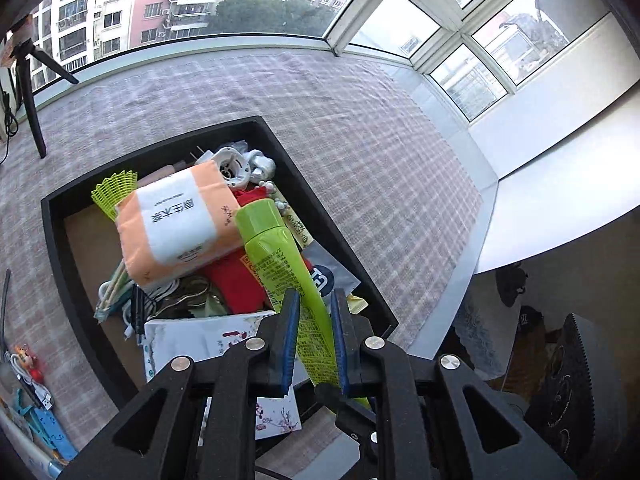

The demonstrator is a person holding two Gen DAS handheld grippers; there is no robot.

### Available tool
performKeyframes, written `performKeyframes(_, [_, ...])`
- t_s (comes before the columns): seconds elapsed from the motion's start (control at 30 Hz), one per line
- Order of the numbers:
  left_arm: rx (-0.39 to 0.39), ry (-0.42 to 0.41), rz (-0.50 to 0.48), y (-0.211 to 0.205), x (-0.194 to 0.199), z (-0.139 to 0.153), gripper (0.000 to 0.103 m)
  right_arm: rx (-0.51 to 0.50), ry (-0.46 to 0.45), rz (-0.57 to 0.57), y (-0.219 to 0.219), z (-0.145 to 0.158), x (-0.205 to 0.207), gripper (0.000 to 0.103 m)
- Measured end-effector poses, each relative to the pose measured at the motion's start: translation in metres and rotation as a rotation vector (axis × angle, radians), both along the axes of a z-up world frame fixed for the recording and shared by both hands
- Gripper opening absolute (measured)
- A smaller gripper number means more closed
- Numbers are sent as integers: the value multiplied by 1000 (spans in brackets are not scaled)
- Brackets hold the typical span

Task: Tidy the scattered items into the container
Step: 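Carry the green tube with both tools into the tray and release, then move the left tool to the grey spoon while the right tool approaches the doll keychain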

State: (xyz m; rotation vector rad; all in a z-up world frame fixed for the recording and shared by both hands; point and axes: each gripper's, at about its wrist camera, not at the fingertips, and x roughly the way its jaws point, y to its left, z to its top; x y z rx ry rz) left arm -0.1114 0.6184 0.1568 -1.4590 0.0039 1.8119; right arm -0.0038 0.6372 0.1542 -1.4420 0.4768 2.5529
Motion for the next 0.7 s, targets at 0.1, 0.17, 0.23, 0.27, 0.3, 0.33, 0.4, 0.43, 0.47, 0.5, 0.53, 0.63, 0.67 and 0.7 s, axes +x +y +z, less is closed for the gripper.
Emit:
performKeyframes(0.1, [-19,2,10,13,1,-2,21,16,-18,-60,27,-4,9,14])
performKeyframes(0.17, [-18,14,30,11,3,1,26,32,-21,-73,36,-5,13,20])
performKeyframes(0.23, [-9,16,47,3,5,4,27,37,-10,-84,41,-5,18,22])
performKeyframes(0.27, [-7,22,54,-2,6,5,27,34,-5,-82,42,-5,18,25])
performKeyframes(0.3, [-7,32,69,-8,7,7,28,28,-2,-79,43,-6,18,29])
performKeyframes(0.33, [-8,41,88,-16,7,8,29,23,-3,-72,43,-8,18,32])
performKeyframes(0.4, [-9,53,125,-35,8,9,29,14,-10,-59,39,-17,12,34])
performKeyframes(0.43, [-12,55,147,-46,9,8,30,6,-10,-52,38,-20,10,34])
performKeyframes(0.47, [-16,54,169,-58,9,6,31,-2,-10,-44,36,-22,8,34])
performKeyframes(0.5, [-21,51,187,-70,10,4,31,-10,-7,-35,33,-23,6,34])
performKeyframes(0.53, [-29,51,207,-83,11,1,31,-19,-1,-23,29,-23,5,34])
performKeyframes(0.63, [-70,64,274,-126,19,-9,33,-43,18,25,14,-22,0,34])
performKeyframes(0.67, [-83,58,306,-142,20,-15,34,-51,23,40,8,-22,-2,34])
performKeyframes(0.7, [-89,46,339,-160,20,-20,35,-60,26,54,2,-24,-5,34])
